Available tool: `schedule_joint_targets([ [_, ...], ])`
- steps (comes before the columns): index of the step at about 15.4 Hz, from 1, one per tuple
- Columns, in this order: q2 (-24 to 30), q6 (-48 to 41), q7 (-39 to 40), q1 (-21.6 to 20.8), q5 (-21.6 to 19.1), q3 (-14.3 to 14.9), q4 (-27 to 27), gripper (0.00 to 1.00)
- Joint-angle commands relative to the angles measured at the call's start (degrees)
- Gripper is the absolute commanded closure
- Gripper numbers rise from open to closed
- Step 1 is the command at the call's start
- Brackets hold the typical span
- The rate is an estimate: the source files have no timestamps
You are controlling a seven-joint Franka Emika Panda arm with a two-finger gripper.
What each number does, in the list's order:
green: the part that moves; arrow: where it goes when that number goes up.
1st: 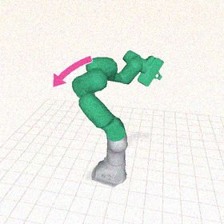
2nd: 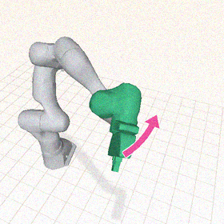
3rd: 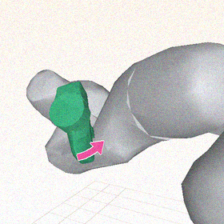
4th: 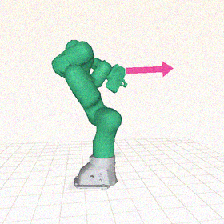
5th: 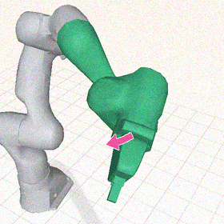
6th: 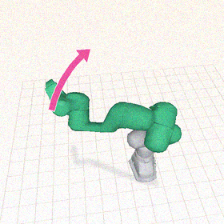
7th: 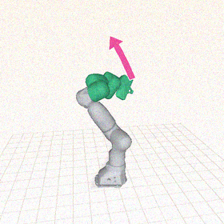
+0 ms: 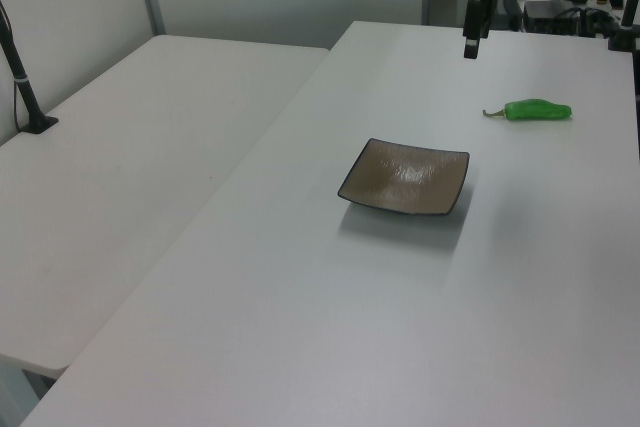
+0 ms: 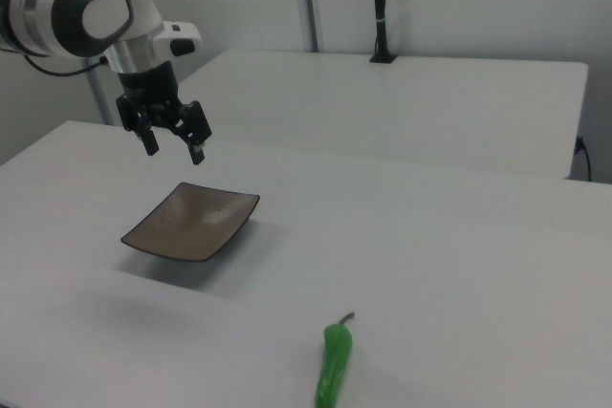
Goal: Chili peppers are placed on a ceramic plate
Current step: 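Move the open gripper over the green chili pepper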
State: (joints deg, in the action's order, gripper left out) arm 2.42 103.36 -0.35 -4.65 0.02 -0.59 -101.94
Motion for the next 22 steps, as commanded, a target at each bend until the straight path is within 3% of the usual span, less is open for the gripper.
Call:
schedule_joint_targets([
  [1, 1.53, -0.61, 1.32, 0.52, -1.07, 0.68, -1.59, 0.0],
  [15, 2.15, -0.18, 1.41, 1.05, -1.07, 0.77, -2.46, 0.0],
  [18, 3.72, 1.14, 4.56, 3.77, -0.64, 0.86, -5.27, 0.0],
  [22, 5.57, 3.77, 9.04, 4.13, -0.29, 4.19, -8.61, 0.0],
])
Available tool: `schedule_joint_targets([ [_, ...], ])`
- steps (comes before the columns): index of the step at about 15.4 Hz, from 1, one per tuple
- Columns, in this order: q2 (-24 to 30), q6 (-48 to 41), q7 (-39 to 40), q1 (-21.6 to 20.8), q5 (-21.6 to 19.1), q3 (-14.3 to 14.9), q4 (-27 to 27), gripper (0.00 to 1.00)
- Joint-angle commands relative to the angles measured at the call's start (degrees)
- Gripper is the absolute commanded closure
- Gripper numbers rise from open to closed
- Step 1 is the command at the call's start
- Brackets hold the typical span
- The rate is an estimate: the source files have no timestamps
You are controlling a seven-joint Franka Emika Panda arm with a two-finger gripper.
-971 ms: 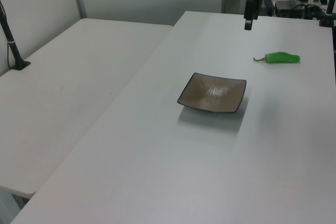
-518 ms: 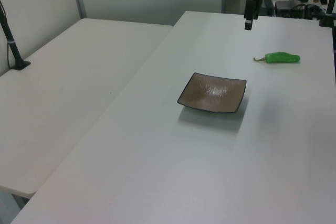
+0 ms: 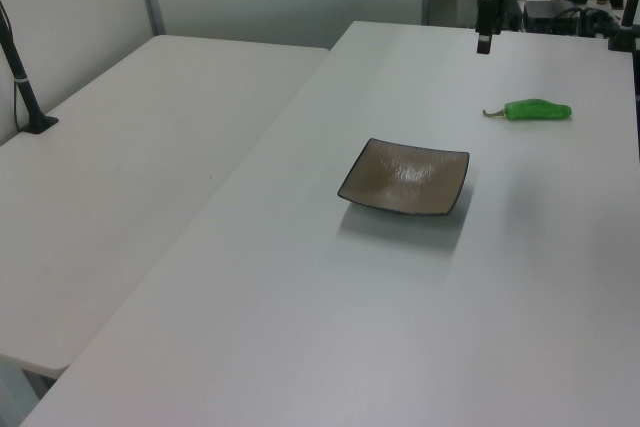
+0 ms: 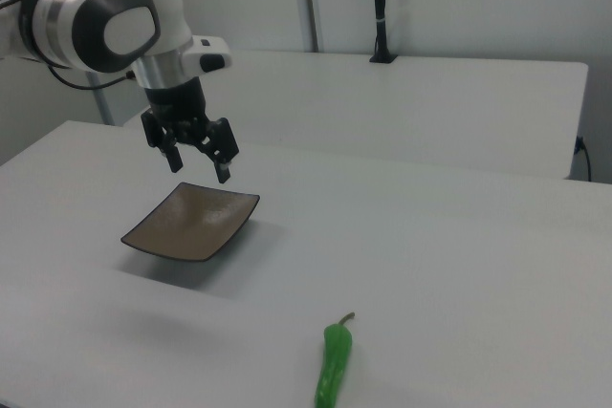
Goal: Chili peppers are placed on a ceramic plate
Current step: 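Move the open gripper over the green chili pepper, then lower the gripper and close it around the green chili pepper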
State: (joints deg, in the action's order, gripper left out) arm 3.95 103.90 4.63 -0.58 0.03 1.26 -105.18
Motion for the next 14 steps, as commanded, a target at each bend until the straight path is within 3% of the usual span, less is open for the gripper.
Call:
schedule_joint_targets([
  [1, 4.31, 4.02, 5.73, 0.14, 0.14, 3.3, -6.52, 0.0],
  [10, 3.79, 14.64, 17.33, 1.89, 3.31, 8.93, -13.38, 0.0],
  [14, 0.9, 17.83, 19.97, 3.38, 3.57, 9.64, -15.06, 0.0],
])
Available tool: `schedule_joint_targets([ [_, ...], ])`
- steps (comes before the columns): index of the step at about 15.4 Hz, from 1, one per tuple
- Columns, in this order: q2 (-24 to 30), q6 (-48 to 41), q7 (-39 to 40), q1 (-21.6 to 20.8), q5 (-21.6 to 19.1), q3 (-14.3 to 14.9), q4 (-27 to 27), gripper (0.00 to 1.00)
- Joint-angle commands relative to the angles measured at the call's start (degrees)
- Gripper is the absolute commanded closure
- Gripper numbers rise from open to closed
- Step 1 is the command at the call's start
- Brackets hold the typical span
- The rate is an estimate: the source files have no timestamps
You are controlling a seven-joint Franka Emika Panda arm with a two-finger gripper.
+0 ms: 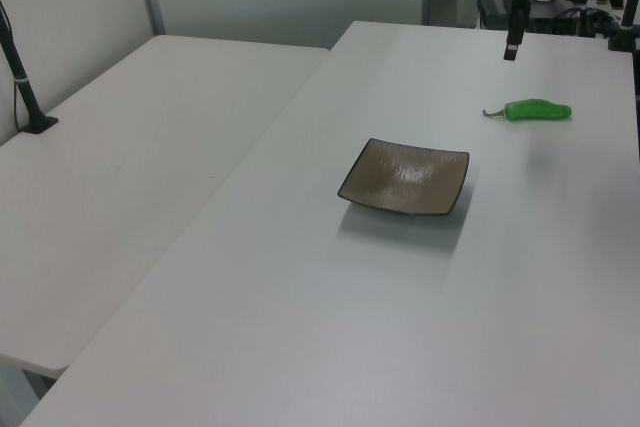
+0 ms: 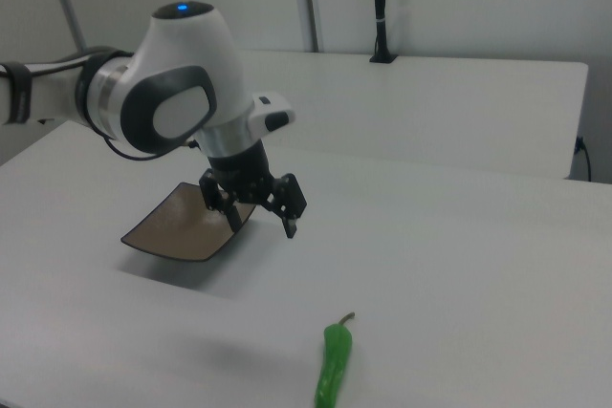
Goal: Chili peppers are placed on a ceramic plate
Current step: 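Lower the gripper and close it around the green chili pepper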
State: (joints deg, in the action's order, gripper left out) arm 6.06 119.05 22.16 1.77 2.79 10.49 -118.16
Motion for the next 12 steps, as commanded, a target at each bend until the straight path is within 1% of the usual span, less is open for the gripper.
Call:
schedule_joint_targets([
  [1, -2.36, 3.11, 3.67, 1.65, 1.16, 0.76, -2.08, 0.0],
  [4, -6.57, 7.76, 8.68, 3.32, 1.34, 1.64, -2.08, 0.0],
  [8, -11.93, 9.27, 13.34, 5.7, 1.86, 1.64, -2.08, 0.0],
  [10, -14.22, 9.27, 14.23, 6.32, 2.48, 1.64, -2.08, 0.0],
  [12, -15.54, 9.36, 14.32, 7.19, 4.06, 1.64, -2.08, 0.0],
])
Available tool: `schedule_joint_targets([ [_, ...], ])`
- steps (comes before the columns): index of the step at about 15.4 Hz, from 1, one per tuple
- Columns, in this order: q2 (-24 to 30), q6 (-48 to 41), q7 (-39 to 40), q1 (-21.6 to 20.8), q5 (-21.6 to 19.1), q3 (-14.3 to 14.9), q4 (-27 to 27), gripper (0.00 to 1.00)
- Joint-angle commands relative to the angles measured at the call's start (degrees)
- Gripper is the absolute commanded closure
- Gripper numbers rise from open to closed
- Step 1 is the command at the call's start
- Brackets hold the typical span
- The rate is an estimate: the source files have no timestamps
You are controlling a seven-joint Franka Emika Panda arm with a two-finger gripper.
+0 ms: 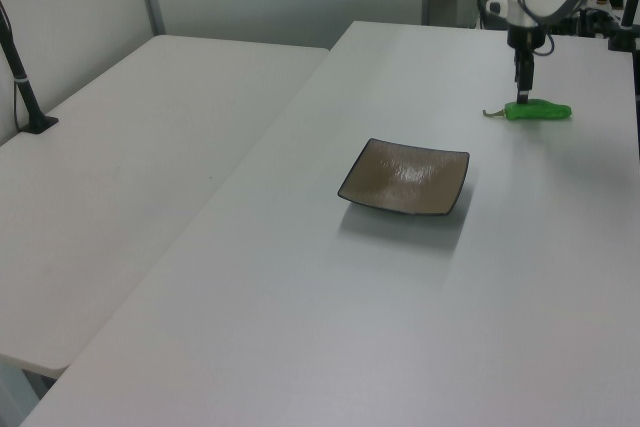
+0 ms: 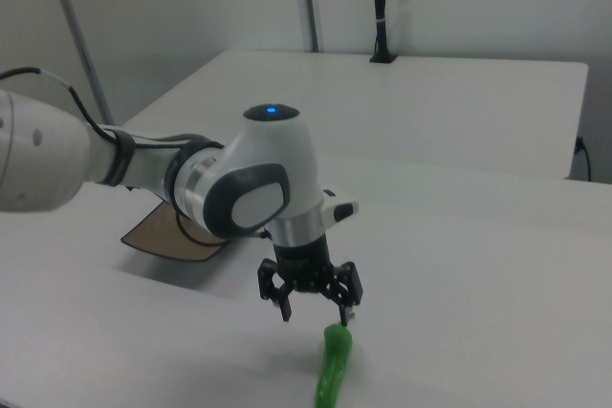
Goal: Chili peppers are placed on a ceramic plate
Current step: 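Lower the gripper and close it around the green chili pepper, then lift the chili pepper and carry it toward the square plate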
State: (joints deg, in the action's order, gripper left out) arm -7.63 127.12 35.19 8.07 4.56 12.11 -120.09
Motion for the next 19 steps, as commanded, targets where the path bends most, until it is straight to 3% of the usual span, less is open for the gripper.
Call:
schedule_joint_targets([
  [1, -2.38, 1.29, 1.28, 0.98, 2.56, 0.02, -0.05, 0.0],
  [6, -4.85, 1.29, 1.37, 2.13, 2.82, 0.02, 0.21, 0.0],
  [8, -4.85, 1.37, 5.13, 2.48, 2.83, 0.02, 0.21, 0.39],
  [9, -4.85, 1.38, 5.15, 2.74, 2.91, 0.02, 0.21, 0.52],
  [11, -4.85, 1.29, 5.15, 2.74, 2.83, 0.02, 0.3, 0.66],
  [14, -4.76, 1.29, 5.24, 2.74, 2.74, 0.02, 0.65, 0.72],
  [19, -4.5, -0.81, 2.79, 1.26, 1.25, 0.02, 4.07, 0.72],
])
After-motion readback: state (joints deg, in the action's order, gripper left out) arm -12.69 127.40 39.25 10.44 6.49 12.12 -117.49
